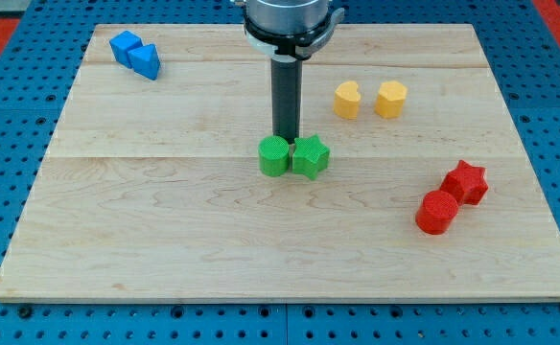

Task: Push the green circle towards bottom center side of the board

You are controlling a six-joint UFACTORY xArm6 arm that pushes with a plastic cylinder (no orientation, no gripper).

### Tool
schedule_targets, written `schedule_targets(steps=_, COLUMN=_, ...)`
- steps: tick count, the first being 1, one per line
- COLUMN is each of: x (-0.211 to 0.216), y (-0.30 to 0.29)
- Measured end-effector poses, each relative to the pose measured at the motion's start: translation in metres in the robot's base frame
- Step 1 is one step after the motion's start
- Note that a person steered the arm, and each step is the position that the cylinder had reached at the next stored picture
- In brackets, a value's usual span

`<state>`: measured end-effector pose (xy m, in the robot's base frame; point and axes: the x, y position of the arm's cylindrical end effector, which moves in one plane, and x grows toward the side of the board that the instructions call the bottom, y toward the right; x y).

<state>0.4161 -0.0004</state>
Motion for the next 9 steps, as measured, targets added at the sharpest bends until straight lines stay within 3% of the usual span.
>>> schedule_targets(steps=1, x=0.055, y=-0.040)
schedule_targets(steps=2, x=0.063, y=-0.079)
schedule_targets(steps=4, x=0.064, y=-0.016)
schedule_targets(steps=5, x=0.095, y=0.004)
schedule_targets(steps=6, x=0.111, y=-0.021)
schedule_targets(steps=7, x=0.116, y=0.012)
schedule_targets(steps=8, x=0.146, y=0.006)
schedule_targets(steps=9, x=0.133, y=-0.061)
